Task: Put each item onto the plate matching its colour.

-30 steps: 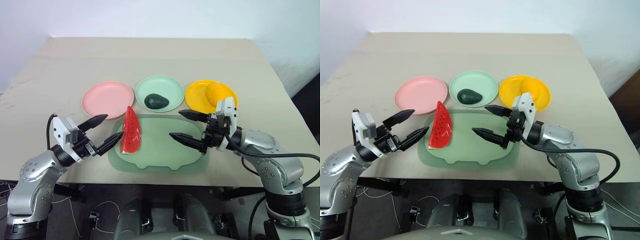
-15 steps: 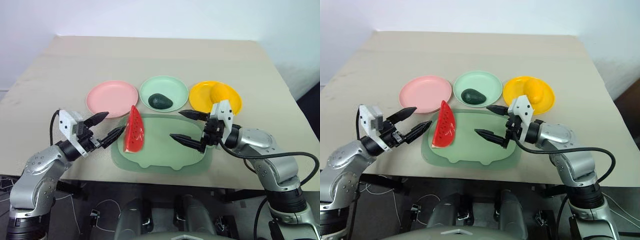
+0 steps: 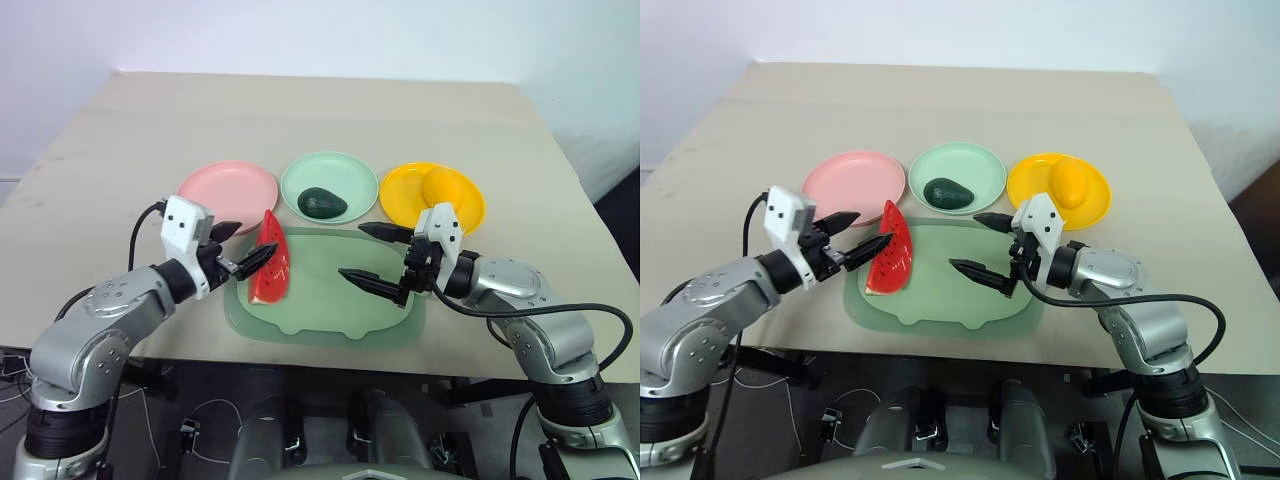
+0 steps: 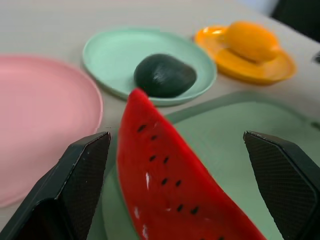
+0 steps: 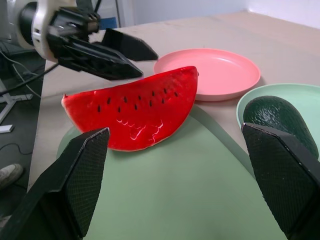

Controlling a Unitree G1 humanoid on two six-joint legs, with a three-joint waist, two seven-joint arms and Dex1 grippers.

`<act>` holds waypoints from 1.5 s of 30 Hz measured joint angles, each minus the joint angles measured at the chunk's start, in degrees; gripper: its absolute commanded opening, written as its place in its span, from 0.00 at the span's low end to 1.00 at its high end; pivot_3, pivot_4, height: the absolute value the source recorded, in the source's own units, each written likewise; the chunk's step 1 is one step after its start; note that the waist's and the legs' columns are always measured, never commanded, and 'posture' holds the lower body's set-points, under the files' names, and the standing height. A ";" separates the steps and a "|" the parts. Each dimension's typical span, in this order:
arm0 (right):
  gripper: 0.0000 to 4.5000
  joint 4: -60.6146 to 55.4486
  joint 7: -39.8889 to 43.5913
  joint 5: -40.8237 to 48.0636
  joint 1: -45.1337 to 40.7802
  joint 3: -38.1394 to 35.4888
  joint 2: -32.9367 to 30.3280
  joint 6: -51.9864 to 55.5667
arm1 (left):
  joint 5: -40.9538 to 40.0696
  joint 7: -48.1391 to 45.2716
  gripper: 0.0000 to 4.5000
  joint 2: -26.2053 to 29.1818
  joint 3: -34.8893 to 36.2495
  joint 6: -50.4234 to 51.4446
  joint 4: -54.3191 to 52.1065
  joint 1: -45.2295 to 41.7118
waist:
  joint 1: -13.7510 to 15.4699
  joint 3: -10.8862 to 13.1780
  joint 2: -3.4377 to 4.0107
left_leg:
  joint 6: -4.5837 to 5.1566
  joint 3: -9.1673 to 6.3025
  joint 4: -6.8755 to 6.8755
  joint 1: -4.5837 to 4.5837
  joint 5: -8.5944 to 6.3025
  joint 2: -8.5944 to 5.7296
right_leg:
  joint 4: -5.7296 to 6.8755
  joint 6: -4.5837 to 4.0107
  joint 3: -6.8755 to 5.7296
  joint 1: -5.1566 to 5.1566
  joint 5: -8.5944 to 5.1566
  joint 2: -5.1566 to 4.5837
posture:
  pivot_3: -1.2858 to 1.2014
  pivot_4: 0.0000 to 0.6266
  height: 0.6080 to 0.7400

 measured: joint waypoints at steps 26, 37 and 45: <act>1.00 0.92 -2.05 -0.77 -0.09 -0.53 -1.25 0.29 | 6.85 3.48 0.67 2.86 -7.35 11.74 1.09 -4.14 | 0.07 0.00 0.01 | -0.01 -0.04 0.09 0.00 -0.02 0.00 | 0.02 -0.04 -0.02 0.01 0.00 -0.03 | 0.52 0.24 0.67; 1.00 0.88 -3.14 -0.84 0.04 -0.53 -1.36 0.45 | 8.21 2.45 0.57 4.47 -4.73 14.70 4.14 -9.78 | 0.07 0.00 0.00 | 0.00 -0.05 0.11 -0.06 -0.02 0.00 | 0.03 -0.03 -0.03 -0.02 0.00 -0.03 | 0.52 0.24 0.67; 1.00 0.57 -4.32 -0.83 0.19 -0.49 -1.32 0.98 | 17.79 3.30 0.57 6.17 -1.85 4.70 26.32 -26.14 | 0.07 0.01 -0.01 | 0.02 -0.10 0.16 -0.12 -0.03 0.00 | 0.03 -0.02 -0.12 -0.02 0.01 -0.01 | 0.52 0.24 0.67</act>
